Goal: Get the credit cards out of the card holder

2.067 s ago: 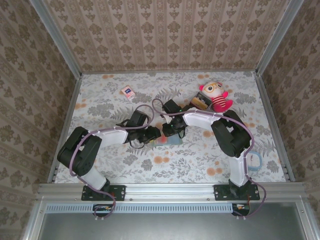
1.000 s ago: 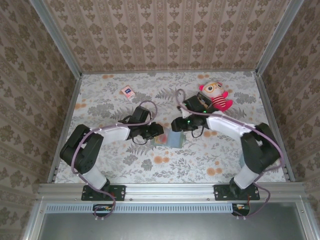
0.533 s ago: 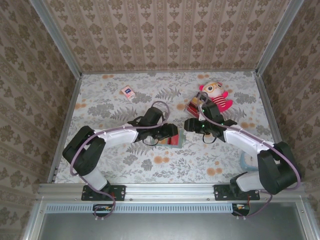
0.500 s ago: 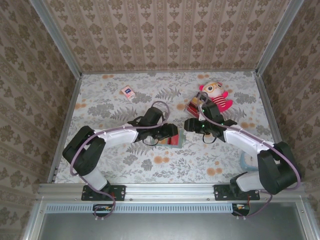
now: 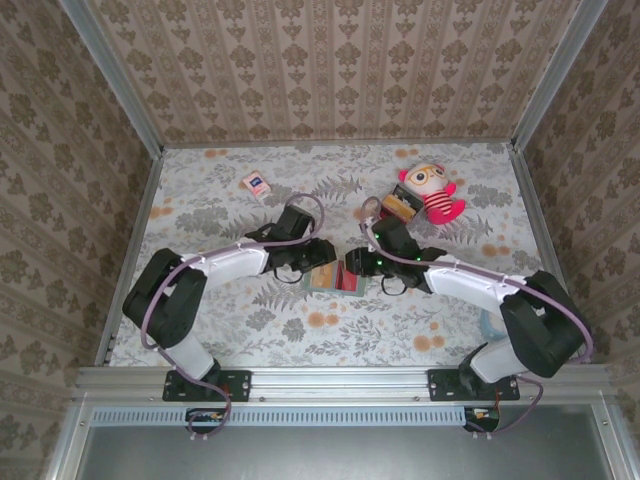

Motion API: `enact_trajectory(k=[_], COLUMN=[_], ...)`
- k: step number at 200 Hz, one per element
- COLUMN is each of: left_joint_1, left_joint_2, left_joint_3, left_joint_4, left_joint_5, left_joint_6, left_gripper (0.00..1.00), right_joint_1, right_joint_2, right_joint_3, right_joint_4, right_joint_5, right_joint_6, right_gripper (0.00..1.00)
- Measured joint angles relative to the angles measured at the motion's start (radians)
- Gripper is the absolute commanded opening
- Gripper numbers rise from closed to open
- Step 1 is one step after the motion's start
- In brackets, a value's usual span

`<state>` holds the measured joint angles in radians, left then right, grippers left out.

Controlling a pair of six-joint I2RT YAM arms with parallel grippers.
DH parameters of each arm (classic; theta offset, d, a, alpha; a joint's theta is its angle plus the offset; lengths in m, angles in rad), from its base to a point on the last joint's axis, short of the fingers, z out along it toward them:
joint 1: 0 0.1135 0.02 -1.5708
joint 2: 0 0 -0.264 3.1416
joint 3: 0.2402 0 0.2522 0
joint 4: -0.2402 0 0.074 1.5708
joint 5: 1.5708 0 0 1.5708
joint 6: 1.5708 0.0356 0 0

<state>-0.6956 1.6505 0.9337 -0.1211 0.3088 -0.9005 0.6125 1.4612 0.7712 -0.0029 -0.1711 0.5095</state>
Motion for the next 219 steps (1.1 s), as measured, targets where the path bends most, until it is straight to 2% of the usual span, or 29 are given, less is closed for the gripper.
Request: enact_trajectory(k=[34,83,154,219], left_joint_1=[0.011,0.010,-0.015,-0.025], left_joint_2=[-0.002,0.025,0.090,0.137], left_joint_3=[-0.022,-0.021,0.007,0.023], left_joint_4=[-0.006,0.017,0.024,0.023], left_joint_5=[0.007,0.056,0.096,0.095], left_joint_6=[0.004,0.004,0.004,0.005], left_gripper=[0.29,0.27,0.26,0.27], right_joint_1=[0.022,0.021,-0.010,-0.013], right_joint_2=[0.100,0.184,0.242,0.274], right_joint_3=[0.087,0.151,0.171,0.192], right_joint_4=[-0.061,-0.174,-0.219,-0.235], right_joint_5=[0.047,0.136,0.142,0.137], right_joint_6=[0.004,0.012,0.014,0.010], right_gripper=[0.29,0.29,0.28,0.23])
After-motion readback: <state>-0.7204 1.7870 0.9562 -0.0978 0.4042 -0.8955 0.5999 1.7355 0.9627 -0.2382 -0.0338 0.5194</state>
